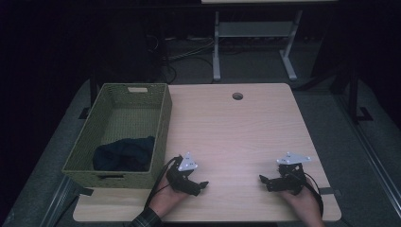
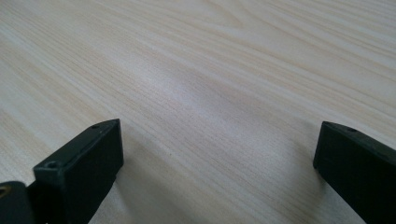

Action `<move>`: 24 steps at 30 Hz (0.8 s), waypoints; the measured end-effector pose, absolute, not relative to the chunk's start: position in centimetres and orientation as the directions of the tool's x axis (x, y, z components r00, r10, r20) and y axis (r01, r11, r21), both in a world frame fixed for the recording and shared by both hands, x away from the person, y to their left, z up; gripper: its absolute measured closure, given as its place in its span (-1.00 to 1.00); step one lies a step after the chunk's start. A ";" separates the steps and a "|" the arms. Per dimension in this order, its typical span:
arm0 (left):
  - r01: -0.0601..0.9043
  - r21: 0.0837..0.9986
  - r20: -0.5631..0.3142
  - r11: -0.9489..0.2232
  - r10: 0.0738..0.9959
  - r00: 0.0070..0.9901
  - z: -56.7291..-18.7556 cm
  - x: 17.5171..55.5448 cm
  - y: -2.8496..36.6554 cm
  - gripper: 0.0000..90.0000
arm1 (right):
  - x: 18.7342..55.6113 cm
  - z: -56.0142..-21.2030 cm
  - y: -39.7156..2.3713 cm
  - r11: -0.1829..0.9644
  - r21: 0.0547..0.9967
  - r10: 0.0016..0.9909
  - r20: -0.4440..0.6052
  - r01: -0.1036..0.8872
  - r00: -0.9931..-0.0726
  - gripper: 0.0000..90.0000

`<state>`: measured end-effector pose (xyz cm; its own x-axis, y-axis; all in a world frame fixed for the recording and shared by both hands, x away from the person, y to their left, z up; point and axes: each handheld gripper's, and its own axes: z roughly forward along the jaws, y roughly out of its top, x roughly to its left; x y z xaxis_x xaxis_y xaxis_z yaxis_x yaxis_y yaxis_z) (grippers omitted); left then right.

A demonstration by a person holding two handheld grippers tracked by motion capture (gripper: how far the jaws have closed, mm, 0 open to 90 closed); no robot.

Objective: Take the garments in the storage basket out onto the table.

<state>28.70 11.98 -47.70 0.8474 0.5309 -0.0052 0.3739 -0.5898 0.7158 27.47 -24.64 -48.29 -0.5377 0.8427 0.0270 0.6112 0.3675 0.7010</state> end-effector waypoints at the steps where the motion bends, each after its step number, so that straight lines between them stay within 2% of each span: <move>1: 0.372 0.715 -0.002 -0.591 0.531 0.847 -47.7 28.7 12.0 -0.71 | 27.5 -48.3 -24.6 0.368 0.701 0.843 0.027 0.611 -0.538 -0.97; 24: 0.378 0.713 -0.014 -0.590 0.527 0.850 -47.3 28.6 12.3 -0.70 | 27.4 -48.3 -24.6 0.362 0.701 0.846 0.030 0.615 -0.532 -0.97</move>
